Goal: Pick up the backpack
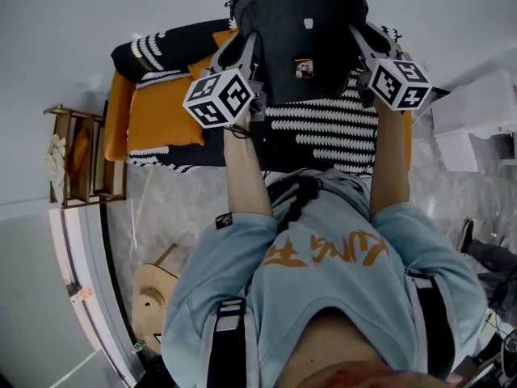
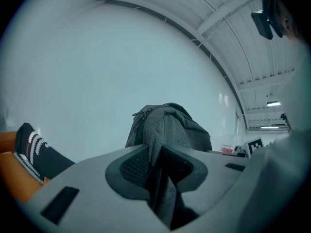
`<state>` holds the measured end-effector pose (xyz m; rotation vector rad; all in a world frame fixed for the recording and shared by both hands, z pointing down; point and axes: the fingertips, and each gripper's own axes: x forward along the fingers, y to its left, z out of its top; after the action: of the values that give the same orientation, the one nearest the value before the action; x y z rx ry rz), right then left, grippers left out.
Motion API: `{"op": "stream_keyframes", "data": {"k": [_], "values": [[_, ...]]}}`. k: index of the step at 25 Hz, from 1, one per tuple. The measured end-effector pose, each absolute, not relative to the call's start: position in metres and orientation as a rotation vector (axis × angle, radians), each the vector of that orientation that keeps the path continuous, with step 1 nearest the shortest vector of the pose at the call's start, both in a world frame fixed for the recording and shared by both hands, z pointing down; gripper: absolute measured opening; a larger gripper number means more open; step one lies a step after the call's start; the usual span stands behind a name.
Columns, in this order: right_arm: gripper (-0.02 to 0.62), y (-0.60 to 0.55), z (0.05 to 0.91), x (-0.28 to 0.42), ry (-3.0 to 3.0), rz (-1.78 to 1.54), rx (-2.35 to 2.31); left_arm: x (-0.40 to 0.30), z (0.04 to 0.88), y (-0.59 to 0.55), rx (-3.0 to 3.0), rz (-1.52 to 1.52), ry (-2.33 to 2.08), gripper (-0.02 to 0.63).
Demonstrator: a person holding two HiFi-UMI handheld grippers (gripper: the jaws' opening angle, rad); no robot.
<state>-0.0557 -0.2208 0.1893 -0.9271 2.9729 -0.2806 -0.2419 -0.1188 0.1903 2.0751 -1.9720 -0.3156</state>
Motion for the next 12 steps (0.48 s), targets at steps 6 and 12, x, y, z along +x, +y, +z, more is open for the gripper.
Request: {"op": "stream_keyframes", "data": {"k": [6, 12], "values": [[0.097, -0.221, 0.190, -0.052, 2.924, -0.243, -0.931, -0.240, 0.190, -0.120, 2.110, -0.321, -1.982, 0.101], [0.097, -0.223, 0.194, -0.052, 2.929, -0.232, -0.963, -0.243, 0.198, -0.129, 2.114, -0.344, -1.946, 0.097]]}}
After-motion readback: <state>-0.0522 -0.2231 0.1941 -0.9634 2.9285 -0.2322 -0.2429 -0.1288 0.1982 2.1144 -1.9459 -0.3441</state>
